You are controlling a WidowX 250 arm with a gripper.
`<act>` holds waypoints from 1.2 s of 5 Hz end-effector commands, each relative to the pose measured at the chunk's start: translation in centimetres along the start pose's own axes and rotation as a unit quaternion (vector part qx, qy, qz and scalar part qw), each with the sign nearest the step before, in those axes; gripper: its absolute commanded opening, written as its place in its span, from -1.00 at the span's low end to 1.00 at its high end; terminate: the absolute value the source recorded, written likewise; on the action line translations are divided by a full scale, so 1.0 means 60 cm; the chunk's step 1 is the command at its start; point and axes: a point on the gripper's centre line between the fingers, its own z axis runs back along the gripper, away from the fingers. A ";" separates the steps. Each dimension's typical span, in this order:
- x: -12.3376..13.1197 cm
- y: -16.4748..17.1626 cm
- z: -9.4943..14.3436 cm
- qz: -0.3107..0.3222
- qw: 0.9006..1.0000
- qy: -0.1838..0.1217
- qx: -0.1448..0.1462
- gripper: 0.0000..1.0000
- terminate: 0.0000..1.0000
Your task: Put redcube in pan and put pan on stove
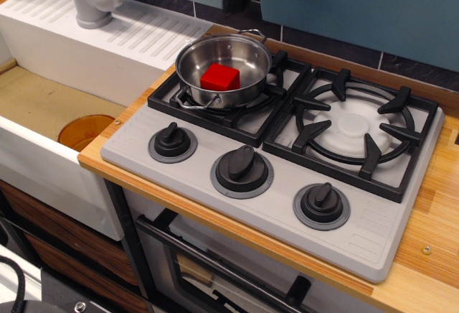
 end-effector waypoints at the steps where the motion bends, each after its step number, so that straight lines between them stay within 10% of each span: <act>1: 0.000 -0.044 0.056 0.025 0.996 -0.072 0.037 1.00 -1.00; 3: -0.020 -0.080 0.052 0.080 0.986 -0.107 0.100 1.00 -1.00; 6: -0.015 -0.100 0.027 0.105 0.986 -0.095 0.085 1.00 -1.00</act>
